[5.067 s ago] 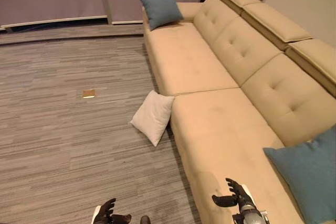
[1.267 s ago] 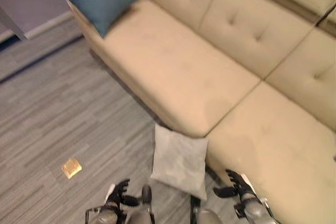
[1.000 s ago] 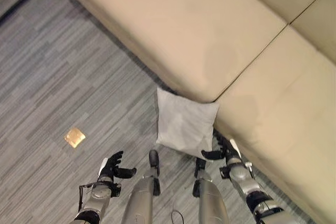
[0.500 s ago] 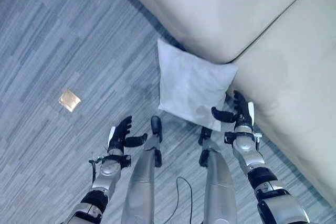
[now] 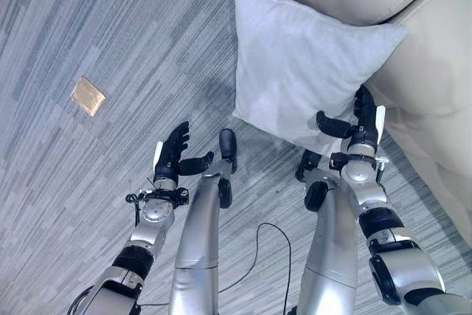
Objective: Pick up all the scattered cushions and arrange them neatly on the sofa.
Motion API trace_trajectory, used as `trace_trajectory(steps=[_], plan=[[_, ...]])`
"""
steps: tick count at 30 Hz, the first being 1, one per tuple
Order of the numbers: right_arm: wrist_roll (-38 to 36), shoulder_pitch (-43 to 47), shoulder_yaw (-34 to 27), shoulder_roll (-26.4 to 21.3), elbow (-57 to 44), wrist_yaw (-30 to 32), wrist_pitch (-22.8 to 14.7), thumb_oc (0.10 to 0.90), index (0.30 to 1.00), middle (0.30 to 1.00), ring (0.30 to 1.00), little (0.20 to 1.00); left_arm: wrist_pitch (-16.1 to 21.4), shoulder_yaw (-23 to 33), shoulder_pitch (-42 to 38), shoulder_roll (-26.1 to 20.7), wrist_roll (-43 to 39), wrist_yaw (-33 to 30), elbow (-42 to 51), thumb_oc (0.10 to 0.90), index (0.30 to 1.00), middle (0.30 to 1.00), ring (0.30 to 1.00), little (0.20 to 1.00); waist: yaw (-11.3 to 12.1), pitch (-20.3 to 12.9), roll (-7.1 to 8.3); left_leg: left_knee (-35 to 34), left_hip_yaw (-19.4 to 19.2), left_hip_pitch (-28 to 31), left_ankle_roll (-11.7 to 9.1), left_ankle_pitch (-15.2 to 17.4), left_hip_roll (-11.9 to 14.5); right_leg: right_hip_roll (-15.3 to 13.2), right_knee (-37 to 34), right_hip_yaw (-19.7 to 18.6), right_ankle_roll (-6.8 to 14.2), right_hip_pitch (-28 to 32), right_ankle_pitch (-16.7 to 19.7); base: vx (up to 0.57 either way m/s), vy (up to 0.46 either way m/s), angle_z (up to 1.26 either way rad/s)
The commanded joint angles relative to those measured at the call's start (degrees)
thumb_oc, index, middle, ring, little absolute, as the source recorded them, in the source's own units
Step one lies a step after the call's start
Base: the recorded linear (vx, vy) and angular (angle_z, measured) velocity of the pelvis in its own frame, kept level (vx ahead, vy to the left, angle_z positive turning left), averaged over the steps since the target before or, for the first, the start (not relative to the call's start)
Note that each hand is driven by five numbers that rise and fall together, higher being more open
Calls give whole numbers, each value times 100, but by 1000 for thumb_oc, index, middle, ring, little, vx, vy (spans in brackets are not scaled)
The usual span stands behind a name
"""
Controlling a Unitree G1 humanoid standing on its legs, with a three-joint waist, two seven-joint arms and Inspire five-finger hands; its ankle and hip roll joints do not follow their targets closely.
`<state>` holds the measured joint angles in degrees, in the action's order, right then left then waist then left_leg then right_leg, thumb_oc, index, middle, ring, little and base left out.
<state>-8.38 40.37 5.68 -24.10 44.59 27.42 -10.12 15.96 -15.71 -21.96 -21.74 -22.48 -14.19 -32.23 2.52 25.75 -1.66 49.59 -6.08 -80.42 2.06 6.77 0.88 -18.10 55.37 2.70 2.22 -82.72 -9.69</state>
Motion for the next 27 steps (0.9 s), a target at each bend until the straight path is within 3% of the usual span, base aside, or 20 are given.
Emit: trace_trajectory(steps=[1,9,11,12,13,18,27], plan=[[-174,-270,70,-277,-168,281,-244,800,900,900,900,900,359,115,663,-106,-143,-170,329,800,900,900,900,900,55,-747,-208,69,342,-239,-55,435,-216,133,-513,-173,228,-45,207,68,-6,9],[-716,650,493,-272,-12,-7,-311,800,900,900,900,900,372,35,452,-144,-323,-123,471,800,900,900,900,900,250,-807,-201,13,420,-458,-61,386,-303,86,-484,-128,241,-209,156,41,-7,3],[-947,770,688,-232,-160,-295,-348,566,549,549,549,549,357,15,385,-132,-351,-80,505,800,900,900,900,900,281,-831,-164,-46,461,-436,-78,357,-304,92,-539,-80,247,-175,159,6,-37,0],[-1102,844,832,-233,-259,-514,-375,425,338,338,338,338,353,10,334,-142,-359,-56,522,800,900,900,900,900,291,-841,-139,-78,487,-423,-87,336,-302,96,-564,-53,251,-154,172,-4,-47,1],[-1168,897,945,-238,-375,-630,-366,400,300,300,300,300,343,10,288,-160,-352,-41,554,800,900,900,900,900,291,-843,-123,-120,518,-409,-98,310,-302,92,-592,-7,258,-134,184,-2,-53,1],[-1098,994,1293,-213,-829,-926,-351,400,300,300,300,300,309,-42,154,-133,-307,-23,568,800,900,900,900,900,280,-880,-10,-450,617,-278,-173,168,-283,126,-848,143,329,21,292,-23,-48,5],[-722,471,1092,19,-1793,-983,-506,400,300,300,300,300,285,33,-34,55,-136,-70,530,800,900,900,900,900,156,-889,246,-1956,788,824,-349,-295,-115,222,-2202,540,539,1186,807,-75,-59,2]])
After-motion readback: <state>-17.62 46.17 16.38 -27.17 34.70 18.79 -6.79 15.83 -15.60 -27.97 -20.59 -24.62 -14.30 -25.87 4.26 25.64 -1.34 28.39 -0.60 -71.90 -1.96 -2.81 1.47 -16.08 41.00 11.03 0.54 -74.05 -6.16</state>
